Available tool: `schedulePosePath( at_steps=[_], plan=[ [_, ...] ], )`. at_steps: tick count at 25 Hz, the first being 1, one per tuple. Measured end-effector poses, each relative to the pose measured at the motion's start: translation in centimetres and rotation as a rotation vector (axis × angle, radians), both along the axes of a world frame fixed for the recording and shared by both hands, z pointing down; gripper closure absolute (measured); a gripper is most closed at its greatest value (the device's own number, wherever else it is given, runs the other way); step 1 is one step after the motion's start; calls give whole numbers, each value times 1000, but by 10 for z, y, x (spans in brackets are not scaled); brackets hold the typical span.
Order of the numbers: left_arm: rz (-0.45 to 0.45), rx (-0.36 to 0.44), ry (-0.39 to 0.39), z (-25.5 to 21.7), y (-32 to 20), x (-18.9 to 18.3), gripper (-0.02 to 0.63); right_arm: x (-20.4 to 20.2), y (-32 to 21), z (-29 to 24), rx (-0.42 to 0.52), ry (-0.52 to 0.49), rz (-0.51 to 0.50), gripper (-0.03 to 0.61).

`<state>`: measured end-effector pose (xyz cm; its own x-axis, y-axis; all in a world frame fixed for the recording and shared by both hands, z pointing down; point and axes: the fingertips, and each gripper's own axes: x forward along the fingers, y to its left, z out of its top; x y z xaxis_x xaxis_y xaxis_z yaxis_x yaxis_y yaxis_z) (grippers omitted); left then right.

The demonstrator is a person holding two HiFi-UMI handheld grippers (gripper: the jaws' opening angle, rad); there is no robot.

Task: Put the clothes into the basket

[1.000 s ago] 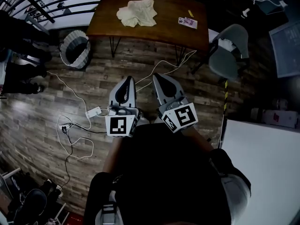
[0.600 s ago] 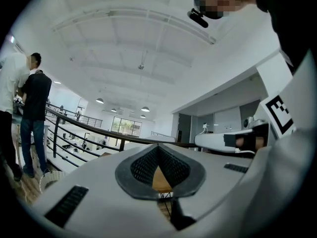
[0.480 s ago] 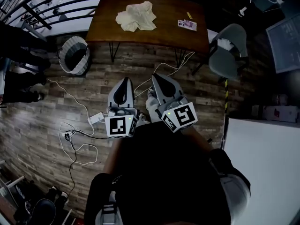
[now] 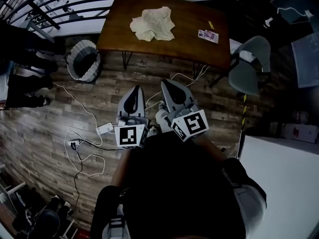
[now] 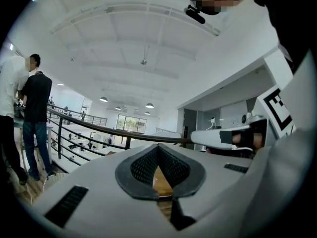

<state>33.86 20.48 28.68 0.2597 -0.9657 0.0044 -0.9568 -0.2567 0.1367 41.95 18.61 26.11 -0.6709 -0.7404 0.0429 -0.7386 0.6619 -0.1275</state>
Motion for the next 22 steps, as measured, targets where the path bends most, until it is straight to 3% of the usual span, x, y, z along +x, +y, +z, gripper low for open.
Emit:
schedulePosePath(
  at_steps=[11, 22],
  plan=[
    [-37, 20, -11, -14, -97, 9, 602, 6, -98, -2, -17, -12, -50, 569],
    [-2, 9, -20, -17, -147, 37, 601, 12, -142, 6, -39, 24, -106, 569]
  ],
)
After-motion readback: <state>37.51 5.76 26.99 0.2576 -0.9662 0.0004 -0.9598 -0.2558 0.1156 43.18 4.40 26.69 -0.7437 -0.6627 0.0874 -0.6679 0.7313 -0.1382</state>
